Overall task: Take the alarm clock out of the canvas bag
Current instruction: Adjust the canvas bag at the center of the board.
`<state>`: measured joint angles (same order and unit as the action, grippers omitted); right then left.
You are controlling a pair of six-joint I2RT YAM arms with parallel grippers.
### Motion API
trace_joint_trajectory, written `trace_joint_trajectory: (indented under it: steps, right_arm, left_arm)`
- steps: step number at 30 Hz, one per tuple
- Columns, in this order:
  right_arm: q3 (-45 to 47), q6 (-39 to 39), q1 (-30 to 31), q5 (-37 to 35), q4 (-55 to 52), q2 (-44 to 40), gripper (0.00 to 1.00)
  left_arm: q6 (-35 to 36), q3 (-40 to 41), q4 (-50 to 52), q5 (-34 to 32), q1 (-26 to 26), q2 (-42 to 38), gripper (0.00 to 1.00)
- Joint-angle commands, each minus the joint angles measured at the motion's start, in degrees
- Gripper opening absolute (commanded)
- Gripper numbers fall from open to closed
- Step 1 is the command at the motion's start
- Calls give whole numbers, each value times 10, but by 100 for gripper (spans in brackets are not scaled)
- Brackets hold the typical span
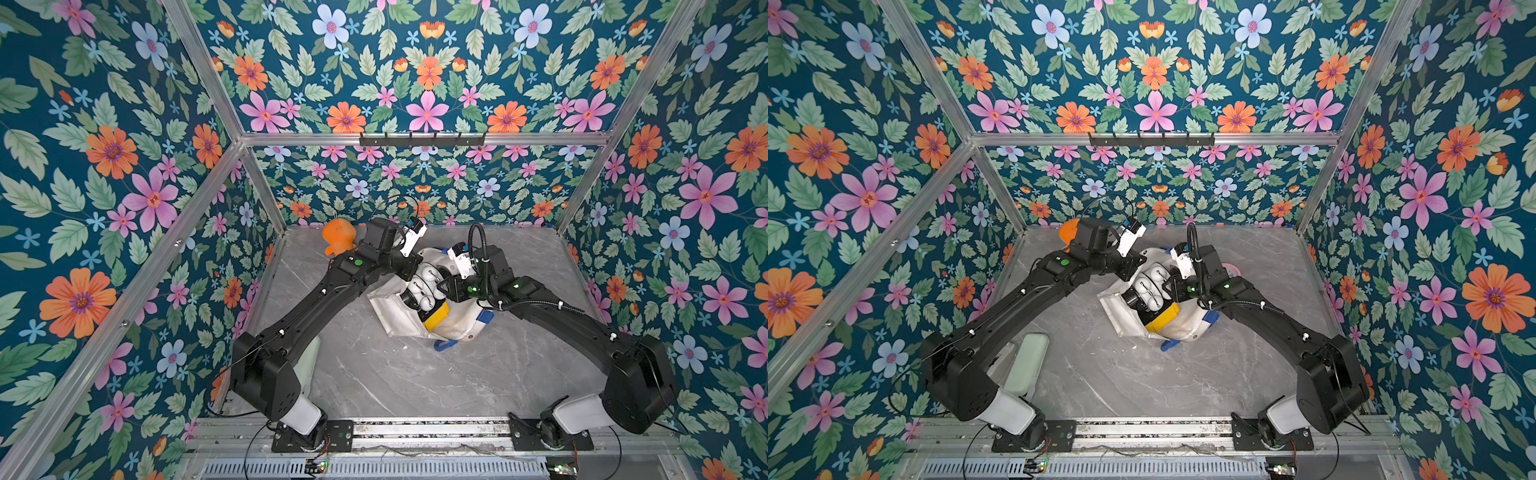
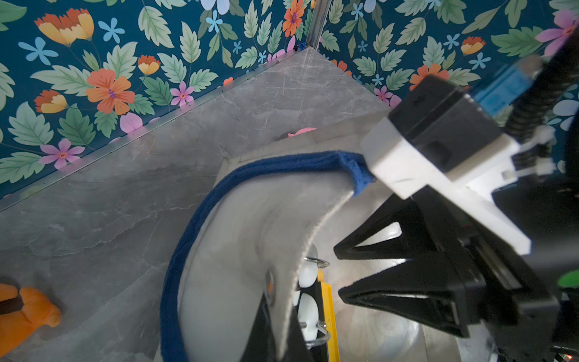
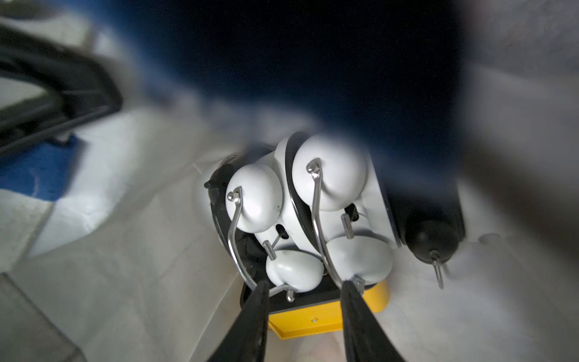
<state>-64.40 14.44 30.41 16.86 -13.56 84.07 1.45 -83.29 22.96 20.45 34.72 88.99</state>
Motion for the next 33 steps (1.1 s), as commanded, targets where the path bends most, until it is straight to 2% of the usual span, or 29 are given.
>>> trace_joint_trajectory:
  steps: [1,4,10,16,29,33]
  right_arm:
    - [-13,6,1,-56,-31,11,40]
    - [-20,19,0,-94,-52,19,38]
    - [0,25,-12,-105,-50,15,34]
    - [43,37,-56,-64,-17,3,31]
    - [65,3,-56,-52,34,45,27]
    - [75,-16,-55,-36,46,24,27]
  left_arm:
    - [3,-3,-16,14,0,0,0]
    - [2,-2,-14,17,0,0,0]
    - [1,0,-13,19,0,1,0]
    - [0,1,-13,21,0,2,0]
    - [-15,-9,-17,25,0,11,0]
    - [-35,-19,-16,5,0,19,0]
